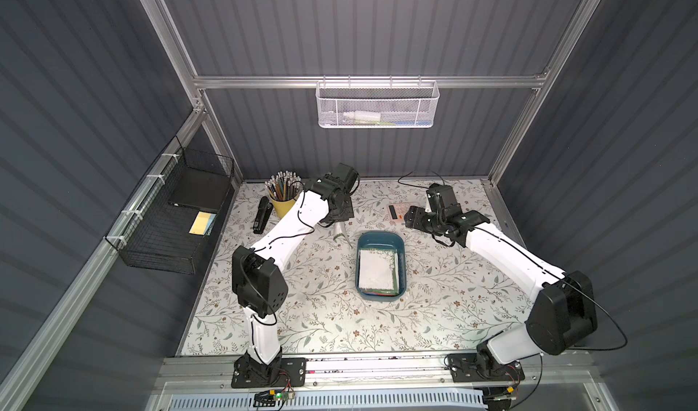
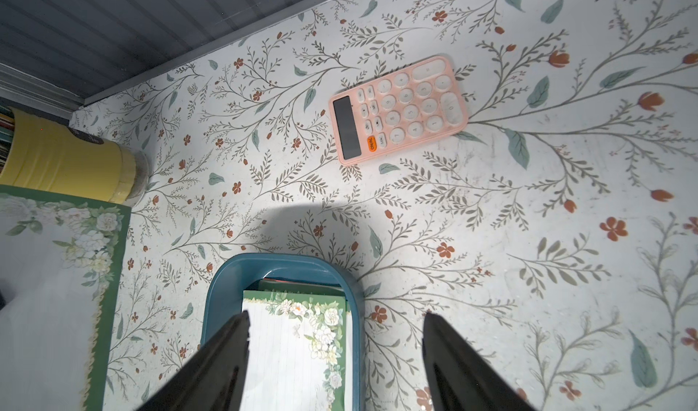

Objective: Take out the stationery paper from the storage box
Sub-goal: Pick up the stationery paper from the storage box, then place the stationery paper at the center of the board.

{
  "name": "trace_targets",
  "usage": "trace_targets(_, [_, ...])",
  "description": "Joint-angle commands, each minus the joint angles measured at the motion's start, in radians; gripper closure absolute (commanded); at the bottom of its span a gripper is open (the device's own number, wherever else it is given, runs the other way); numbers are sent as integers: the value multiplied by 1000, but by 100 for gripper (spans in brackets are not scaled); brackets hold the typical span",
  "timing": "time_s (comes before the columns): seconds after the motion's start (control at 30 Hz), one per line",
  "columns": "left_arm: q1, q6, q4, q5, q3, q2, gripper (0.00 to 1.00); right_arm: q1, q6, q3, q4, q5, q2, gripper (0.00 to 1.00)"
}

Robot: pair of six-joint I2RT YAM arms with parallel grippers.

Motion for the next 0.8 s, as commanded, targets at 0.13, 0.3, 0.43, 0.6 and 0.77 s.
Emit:
trace_targets(0.13, [45, 94, 179, -45, -124, 28, 70, 5, -13, 27, -26, 10, 22, 24])
trace_targets(0.3, [80, 101, 276, -5, -197, 70, 71, 5, -13, 30, -39, 1, 26, 24])
trace_targets(0.43, [106, 100, 333, 12, -271, 85, 69, 6, -7, 14, -37, 2, 14, 24])
trace_targets(0.6, [125, 104, 331, 0, -317, 105, 63, 11, -2, 15, -36, 0, 19, 24])
trace_targets(0.77, [140, 100, 300, -18, -332, 114, 53, 27, -11, 38, -39, 3, 36, 24])
